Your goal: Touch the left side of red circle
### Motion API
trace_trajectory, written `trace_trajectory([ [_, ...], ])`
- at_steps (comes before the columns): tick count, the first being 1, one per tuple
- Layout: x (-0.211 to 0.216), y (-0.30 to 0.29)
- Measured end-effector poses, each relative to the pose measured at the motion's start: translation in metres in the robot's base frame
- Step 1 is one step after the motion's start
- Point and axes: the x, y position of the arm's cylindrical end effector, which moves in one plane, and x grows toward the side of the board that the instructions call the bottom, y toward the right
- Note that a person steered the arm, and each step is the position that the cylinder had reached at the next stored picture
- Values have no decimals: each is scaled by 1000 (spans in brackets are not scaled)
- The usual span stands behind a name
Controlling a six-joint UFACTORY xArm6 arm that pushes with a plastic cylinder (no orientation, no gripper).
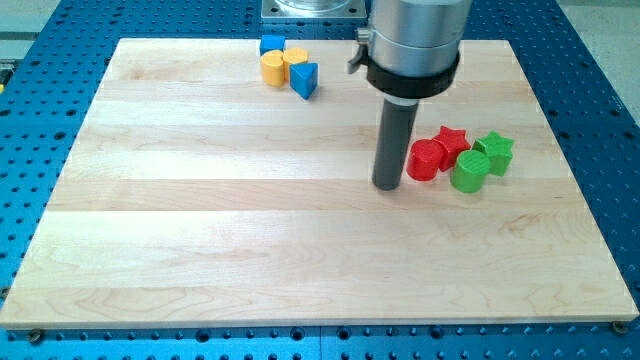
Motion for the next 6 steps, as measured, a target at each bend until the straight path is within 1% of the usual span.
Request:
trace_trajectory([
  [1, 0, 20],
  [2, 0, 14],
  [3, -5, -25],
  [4, -23, 3],
  [5, -26, 22],
  [6, -26, 23],
])
